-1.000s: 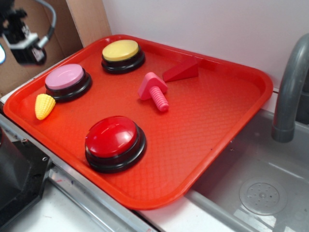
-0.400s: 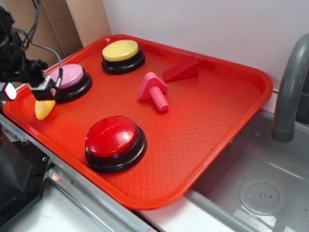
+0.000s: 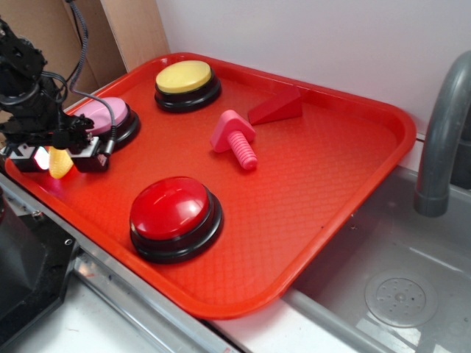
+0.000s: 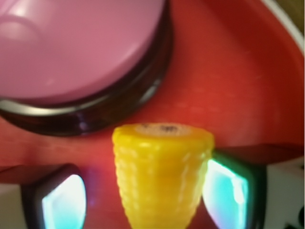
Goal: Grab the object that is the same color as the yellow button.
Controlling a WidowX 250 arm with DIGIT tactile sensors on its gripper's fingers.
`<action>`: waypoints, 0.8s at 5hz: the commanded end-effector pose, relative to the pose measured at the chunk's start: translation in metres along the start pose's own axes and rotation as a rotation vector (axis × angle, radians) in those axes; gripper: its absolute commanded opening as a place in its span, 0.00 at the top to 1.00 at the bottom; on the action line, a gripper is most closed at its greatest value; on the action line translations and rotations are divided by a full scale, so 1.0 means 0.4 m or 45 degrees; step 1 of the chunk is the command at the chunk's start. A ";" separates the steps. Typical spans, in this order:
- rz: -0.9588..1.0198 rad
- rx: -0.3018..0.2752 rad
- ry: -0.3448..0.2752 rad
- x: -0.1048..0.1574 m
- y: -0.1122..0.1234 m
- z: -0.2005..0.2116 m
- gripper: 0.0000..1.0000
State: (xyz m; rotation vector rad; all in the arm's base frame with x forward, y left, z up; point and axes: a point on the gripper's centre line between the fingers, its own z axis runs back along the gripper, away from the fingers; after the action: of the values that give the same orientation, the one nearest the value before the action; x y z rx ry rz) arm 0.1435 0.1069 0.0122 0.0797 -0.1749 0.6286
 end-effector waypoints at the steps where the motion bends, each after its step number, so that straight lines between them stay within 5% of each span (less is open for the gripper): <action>1: -0.056 -0.038 -0.054 -0.006 -0.008 0.015 1.00; 2: -0.189 -0.060 -0.018 0.010 -0.034 0.046 1.00; 3: -0.318 -0.092 0.101 0.021 -0.122 0.124 1.00; 4: -0.412 -0.186 0.168 0.002 -0.188 0.196 1.00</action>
State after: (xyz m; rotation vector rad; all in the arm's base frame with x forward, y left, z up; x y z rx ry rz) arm 0.1719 0.0325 0.0736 -0.0744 -0.0265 0.3085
